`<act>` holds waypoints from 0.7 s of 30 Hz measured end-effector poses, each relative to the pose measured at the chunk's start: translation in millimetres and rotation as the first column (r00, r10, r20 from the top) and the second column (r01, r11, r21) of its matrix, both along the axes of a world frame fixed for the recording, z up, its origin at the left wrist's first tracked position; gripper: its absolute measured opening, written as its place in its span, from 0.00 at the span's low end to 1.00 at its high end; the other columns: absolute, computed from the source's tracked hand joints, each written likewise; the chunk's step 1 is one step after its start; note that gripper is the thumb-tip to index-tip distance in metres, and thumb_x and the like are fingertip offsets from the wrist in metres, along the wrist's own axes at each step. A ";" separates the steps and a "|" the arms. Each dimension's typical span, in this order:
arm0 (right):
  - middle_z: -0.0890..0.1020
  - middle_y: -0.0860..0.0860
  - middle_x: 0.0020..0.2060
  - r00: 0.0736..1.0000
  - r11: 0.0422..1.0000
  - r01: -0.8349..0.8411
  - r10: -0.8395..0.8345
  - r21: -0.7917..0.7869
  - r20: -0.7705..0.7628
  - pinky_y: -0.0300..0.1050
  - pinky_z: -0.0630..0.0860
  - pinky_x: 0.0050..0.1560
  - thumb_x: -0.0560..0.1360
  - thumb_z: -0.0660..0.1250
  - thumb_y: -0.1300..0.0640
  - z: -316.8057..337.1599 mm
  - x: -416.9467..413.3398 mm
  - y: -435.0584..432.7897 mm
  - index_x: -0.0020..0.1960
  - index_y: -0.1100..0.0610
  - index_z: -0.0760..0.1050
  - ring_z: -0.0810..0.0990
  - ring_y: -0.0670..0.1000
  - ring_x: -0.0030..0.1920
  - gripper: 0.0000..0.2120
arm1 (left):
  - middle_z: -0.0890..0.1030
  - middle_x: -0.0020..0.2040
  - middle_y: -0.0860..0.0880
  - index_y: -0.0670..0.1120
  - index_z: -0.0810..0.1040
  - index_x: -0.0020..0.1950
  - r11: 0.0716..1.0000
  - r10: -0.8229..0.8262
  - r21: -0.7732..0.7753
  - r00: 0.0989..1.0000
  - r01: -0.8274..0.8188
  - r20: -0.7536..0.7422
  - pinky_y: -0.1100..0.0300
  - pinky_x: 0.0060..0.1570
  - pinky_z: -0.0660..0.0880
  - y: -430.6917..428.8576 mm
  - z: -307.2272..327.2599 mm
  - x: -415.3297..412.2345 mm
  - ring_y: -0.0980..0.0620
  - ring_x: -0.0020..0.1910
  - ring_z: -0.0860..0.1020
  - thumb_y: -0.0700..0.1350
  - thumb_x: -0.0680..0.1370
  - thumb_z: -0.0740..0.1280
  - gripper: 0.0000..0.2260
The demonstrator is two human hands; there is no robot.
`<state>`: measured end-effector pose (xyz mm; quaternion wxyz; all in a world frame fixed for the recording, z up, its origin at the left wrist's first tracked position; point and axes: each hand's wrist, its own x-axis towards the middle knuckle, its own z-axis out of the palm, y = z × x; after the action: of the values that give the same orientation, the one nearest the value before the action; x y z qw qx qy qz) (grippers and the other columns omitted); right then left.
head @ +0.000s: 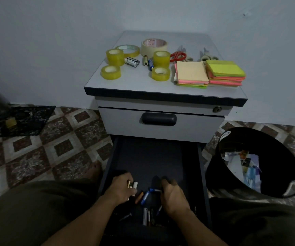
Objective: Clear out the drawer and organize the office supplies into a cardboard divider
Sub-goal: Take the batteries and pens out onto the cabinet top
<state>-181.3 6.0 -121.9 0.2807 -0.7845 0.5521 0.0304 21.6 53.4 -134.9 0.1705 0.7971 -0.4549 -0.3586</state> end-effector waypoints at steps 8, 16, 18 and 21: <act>0.68 0.58 0.65 1.000 0.999 -0.025 0.025 0.036 -0.004 0.49 0.72 0.66 0.79 0.57 0.59 3.6 -2.2 -0.9 0.72 0.50 0.66 0.74 0.61 0.62 0.21 | 0.80 0.46 0.49 0.53 0.75 0.44 0.998 0.054 0.043 0.998 -0.055 0.032 0.63 0.42 0.77 0.9 2.6 2.1 0.54 0.41 0.79 0.38 0.67 0.78 0.16; 0.68 0.55 0.65 0.974 0.976 0.201 -0.209 0.082 0.091 0.43 0.74 0.57 0.76 0.67 0.54 3.6 -6.5 0.9 0.65 0.55 0.72 0.77 0.56 0.59 0.19 | 0.80 0.48 0.51 0.52 0.74 0.47 0.995 -0.049 0.100 0.979 0.030 0.196 0.61 0.41 0.74 5.4 11.5 -8.4 0.52 0.45 0.80 0.46 0.71 0.74 0.10; 0.66 0.56 0.66 0.963 0.963 0.246 -0.256 0.109 0.081 0.43 0.73 0.56 0.75 0.69 0.56 2.0 -9.0 3.6 0.65 0.57 0.71 0.77 0.57 0.59 0.20 | 0.80 0.47 0.51 0.52 0.73 0.47 0.994 -0.072 0.097 0.979 0.055 0.191 0.61 0.41 0.74 6.3 11.6 -10.7 0.52 0.45 0.80 0.46 0.71 0.75 0.11; 0.66 0.58 0.65 0.951 0.951 0.293 -0.300 0.093 0.071 0.45 0.75 0.56 0.72 0.68 0.61 -1.0 -10.7 6.9 0.64 0.59 0.71 0.77 0.60 0.57 0.21 | 0.80 0.47 0.51 0.52 0.73 0.49 0.993 -0.082 0.100 0.983 0.066 0.166 0.60 0.42 0.77 7.2 9.9 -11.4 0.52 0.44 0.80 0.44 0.71 0.75 0.12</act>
<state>-192.0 12.9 -122.9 0.3367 -0.6811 0.6498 -0.0227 10.2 60.6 -125.0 0.0799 0.8144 -0.4799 -0.3163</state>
